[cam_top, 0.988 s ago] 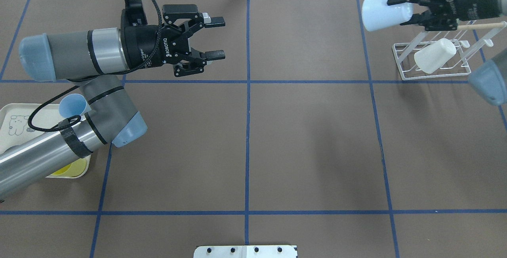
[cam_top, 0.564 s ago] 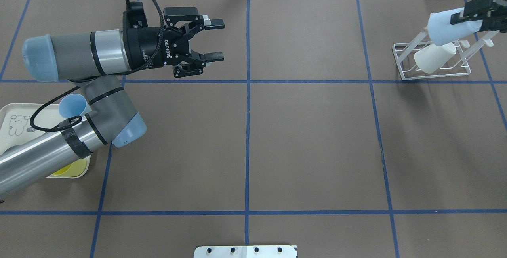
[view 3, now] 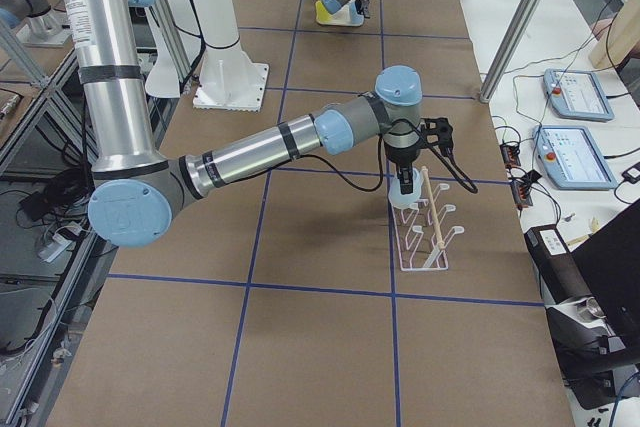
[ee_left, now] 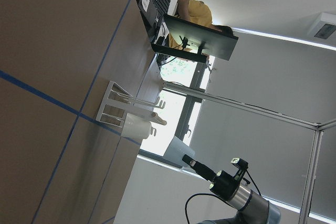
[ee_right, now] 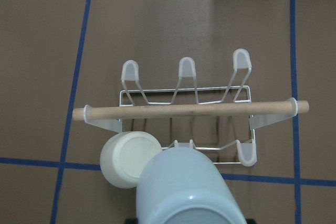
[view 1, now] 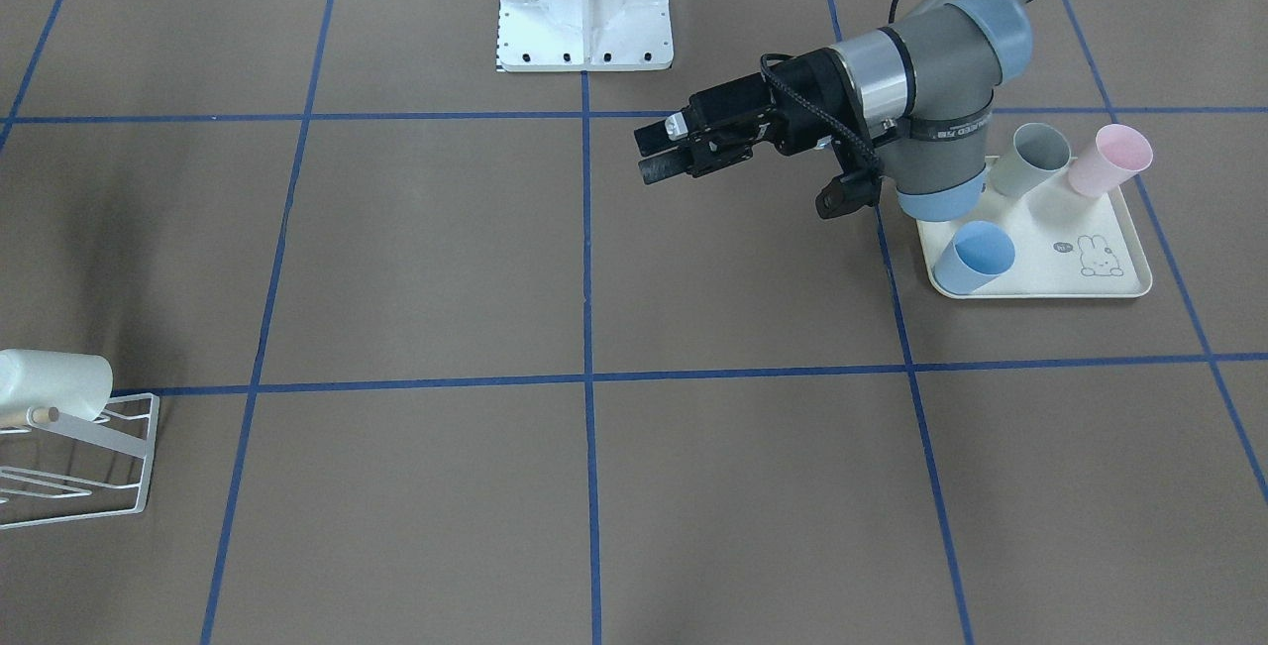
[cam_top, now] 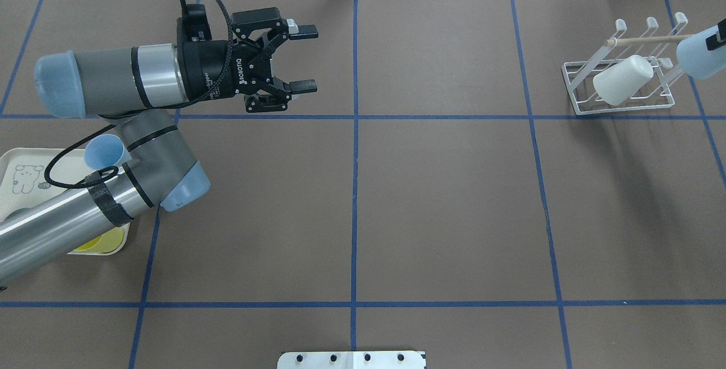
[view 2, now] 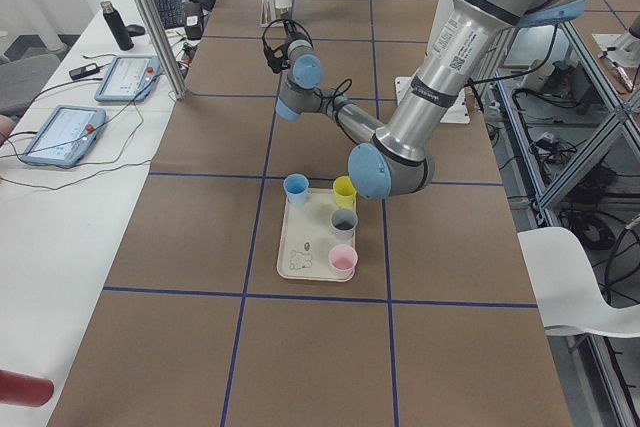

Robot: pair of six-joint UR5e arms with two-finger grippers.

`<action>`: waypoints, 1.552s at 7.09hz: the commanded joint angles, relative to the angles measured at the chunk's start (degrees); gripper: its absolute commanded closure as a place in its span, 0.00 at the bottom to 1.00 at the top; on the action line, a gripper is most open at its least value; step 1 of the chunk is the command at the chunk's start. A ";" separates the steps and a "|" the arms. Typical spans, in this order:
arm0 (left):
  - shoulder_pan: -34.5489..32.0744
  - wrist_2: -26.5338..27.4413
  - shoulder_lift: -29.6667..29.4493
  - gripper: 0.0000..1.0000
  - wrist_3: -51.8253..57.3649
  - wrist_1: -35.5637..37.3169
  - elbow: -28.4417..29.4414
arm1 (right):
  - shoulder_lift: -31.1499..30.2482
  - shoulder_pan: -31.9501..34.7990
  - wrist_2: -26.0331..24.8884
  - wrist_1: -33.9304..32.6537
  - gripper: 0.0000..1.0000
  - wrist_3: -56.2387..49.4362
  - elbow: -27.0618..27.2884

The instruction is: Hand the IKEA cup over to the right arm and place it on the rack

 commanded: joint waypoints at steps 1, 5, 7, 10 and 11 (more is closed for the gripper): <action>-0.34 -0.23 -0.25 0.02 0.70 1.47 -0.01 | 4.23 -0.10 0.36 -1.30 1.00 -1.22 -7.44; -1.66 -5.60 -0.25 0.01 7.65 5.44 -0.37 | 6.97 -1.86 0.27 -1.03 1.00 -0.77 -11.33; -1.66 -5.60 -0.25 0.01 7.74 5.44 -0.37 | 6.97 -1.95 0.27 -0.94 1.00 -0.95 -12.65; -1.66 -5.60 -0.25 0.01 7.74 5.44 -0.45 | 6.97 -3.09 0.27 -0.94 1.00 -0.69 -13.09; -1.66 -5.60 -0.25 0.01 7.74 5.44 -0.45 | 6.97 -3.18 0.18 -0.94 0.91 -0.77 -13.27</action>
